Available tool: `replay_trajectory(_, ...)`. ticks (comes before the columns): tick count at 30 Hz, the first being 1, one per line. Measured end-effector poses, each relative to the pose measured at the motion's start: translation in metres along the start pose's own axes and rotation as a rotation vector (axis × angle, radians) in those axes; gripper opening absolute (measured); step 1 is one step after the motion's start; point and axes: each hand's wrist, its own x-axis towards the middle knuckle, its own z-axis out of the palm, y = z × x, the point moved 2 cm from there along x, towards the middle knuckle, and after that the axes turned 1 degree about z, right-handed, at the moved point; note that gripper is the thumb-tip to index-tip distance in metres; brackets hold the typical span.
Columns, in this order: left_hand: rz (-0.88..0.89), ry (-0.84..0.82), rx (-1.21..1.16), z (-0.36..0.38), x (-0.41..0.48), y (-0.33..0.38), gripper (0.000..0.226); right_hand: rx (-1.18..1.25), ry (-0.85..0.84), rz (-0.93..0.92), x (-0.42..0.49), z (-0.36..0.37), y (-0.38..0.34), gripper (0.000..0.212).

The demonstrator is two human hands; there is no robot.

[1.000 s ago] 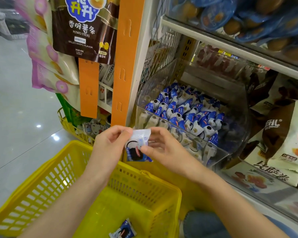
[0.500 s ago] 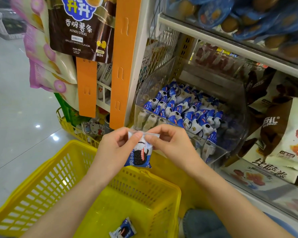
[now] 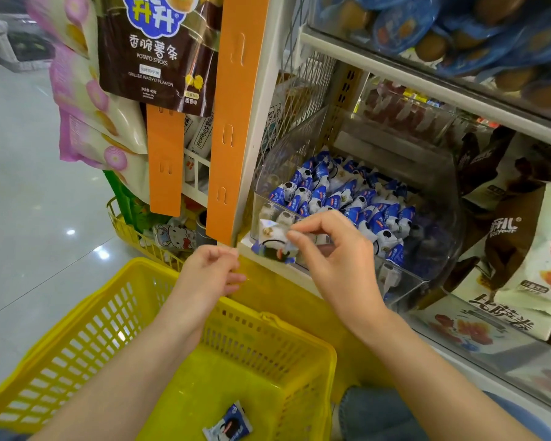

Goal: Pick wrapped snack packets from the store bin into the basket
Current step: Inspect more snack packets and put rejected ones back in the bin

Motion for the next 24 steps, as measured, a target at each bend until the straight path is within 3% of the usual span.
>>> replay_trajectory(3, -0.149, -0.193, -0.061, 0.002, -0.001, 0.005, 0.045, 0.003, 0.000, -0.076, 0.001, -0.003, -0.003, 0.005)
replay_trajectory(5, -0.181, -0.302, -0.178, 0.004, -0.001, 0.005, 0.051, -0.023, -0.056, -0.145, -0.003, 0.000, -0.005, 0.005)
replay_trajectory(8, -0.110, -0.334, -0.333, 0.004, -0.001, 0.007, 0.039, -0.149, -0.175, -0.270, -0.010, 0.005, -0.008, 0.008)
replay_trajectory(11, 0.004, -0.260, -0.323, 0.004, -0.002, 0.012, 0.025, -0.287, -0.240, -0.350, -0.013, 0.008, -0.008, 0.020)
replay_trajectory(15, 0.130, -0.153, -0.189, 0.003, -0.005, 0.015, 0.016, -0.130, -0.230, -0.113, -0.011, 0.011, -0.005, 0.032)
replay_trajectory(18, 0.167, -0.206, -0.167, 0.007, -0.007, 0.015, 0.022, 0.037, -0.203, 0.069, -0.010, 0.013, -0.003, 0.043)
replay_trajectory(22, 0.175, -0.274, -0.219, 0.007, -0.008, 0.015, 0.037, 0.036, -0.199, 0.099, -0.009, 0.013, -0.003, 0.062)
replay_trajectory(24, 0.216, -0.273, -0.170, 0.007, -0.009, 0.015, 0.031, 0.056, -0.215, 0.118, -0.008, 0.013, -0.004, 0.059)
